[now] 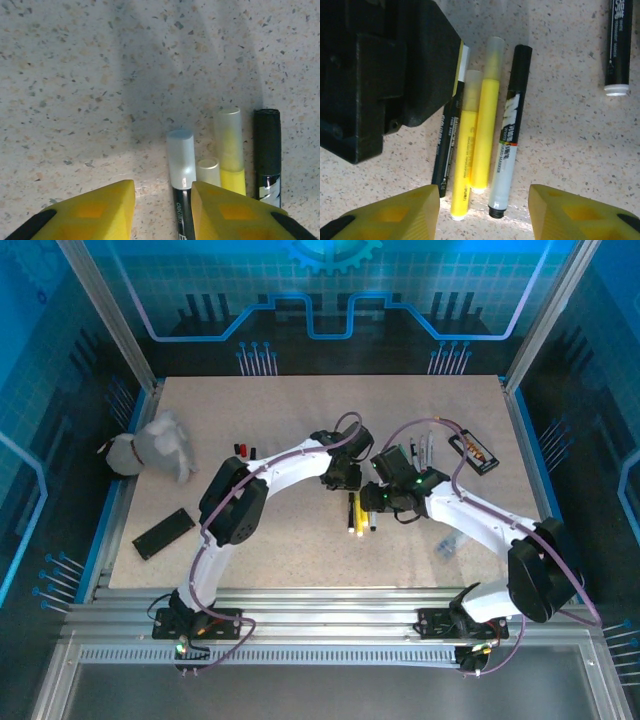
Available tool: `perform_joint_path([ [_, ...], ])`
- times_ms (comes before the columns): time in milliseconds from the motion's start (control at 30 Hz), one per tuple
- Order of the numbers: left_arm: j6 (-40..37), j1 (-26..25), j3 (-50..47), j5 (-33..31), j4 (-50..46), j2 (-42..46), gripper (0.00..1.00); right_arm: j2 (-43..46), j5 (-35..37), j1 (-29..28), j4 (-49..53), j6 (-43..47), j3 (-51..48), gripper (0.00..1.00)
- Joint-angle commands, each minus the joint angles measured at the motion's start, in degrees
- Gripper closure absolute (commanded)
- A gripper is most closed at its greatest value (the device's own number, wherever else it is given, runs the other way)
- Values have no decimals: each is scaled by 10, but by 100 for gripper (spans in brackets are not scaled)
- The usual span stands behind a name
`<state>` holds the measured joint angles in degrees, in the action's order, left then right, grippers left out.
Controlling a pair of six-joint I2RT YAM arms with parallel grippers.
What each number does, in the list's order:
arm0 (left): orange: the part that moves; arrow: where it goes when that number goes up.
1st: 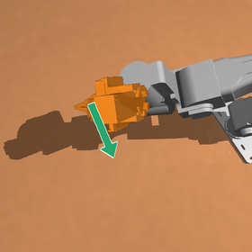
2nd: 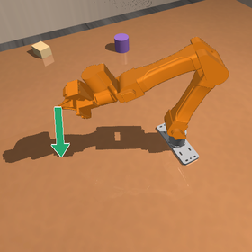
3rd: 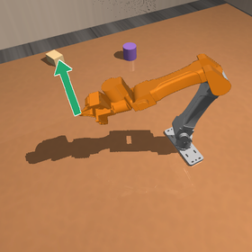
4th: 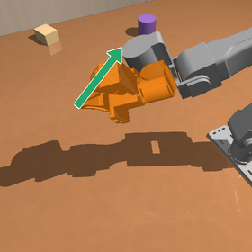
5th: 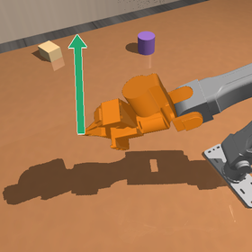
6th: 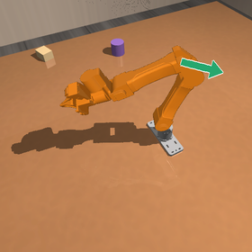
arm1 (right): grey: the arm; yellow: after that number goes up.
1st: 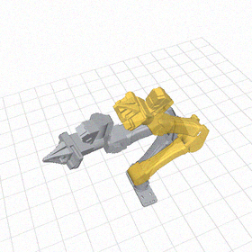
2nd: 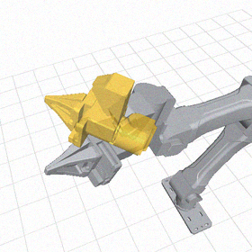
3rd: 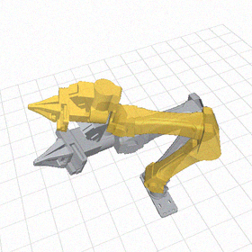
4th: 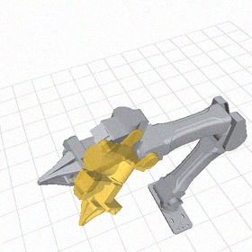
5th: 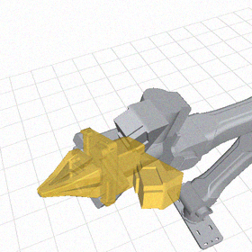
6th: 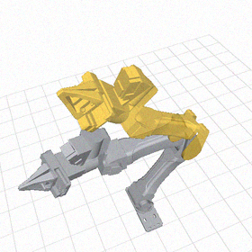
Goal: Open the pen caps
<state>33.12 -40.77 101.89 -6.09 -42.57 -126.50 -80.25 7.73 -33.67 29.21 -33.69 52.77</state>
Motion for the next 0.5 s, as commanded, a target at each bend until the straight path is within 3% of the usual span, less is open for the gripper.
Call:
perform_joint_path([
  [0, 6, 0, 22, 8, -9, -15, 64, 24, 13, 8, -1, -10, -12, 49],
  [467, 10, -1, 54, 2, -19, -66, 65, 48, 7, 24, 3, -3, -21, 50],
])
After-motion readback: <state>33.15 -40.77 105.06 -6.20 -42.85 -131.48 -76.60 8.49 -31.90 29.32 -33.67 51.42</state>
